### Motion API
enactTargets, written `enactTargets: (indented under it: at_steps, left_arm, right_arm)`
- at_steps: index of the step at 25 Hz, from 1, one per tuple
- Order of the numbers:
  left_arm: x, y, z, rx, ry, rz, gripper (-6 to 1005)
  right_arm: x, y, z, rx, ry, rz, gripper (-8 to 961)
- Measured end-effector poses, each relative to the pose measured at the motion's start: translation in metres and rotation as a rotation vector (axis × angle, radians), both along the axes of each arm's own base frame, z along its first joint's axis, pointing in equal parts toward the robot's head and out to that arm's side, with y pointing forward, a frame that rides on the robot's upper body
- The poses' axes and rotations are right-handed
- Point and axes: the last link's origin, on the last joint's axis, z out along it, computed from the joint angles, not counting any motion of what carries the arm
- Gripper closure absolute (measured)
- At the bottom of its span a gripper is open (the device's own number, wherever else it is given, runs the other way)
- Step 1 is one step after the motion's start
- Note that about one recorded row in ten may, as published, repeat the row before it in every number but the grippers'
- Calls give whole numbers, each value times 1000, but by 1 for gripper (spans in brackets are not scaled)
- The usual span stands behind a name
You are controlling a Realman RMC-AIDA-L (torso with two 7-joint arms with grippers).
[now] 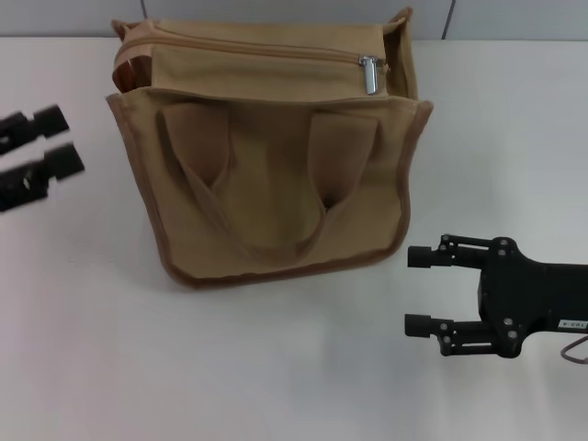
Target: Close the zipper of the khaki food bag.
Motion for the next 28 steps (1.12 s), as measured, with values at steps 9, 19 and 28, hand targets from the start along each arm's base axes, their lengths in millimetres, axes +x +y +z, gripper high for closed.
enactTargets:
  at_steps: [9,19,28]
  left_arm:
    - [12,-18,-63,-175,102,-218,189]
    - [11,-18,-115,-193,241,-268,189]
    - [11,-19,-117,-214,247,-273,189]
  right_arm:
    - [-3,0,-9,-47,-14,10,185]
    - [-7,2,-27,-102,-49,9,185]
    - [-8,3,-32,-108,-52,8,185]
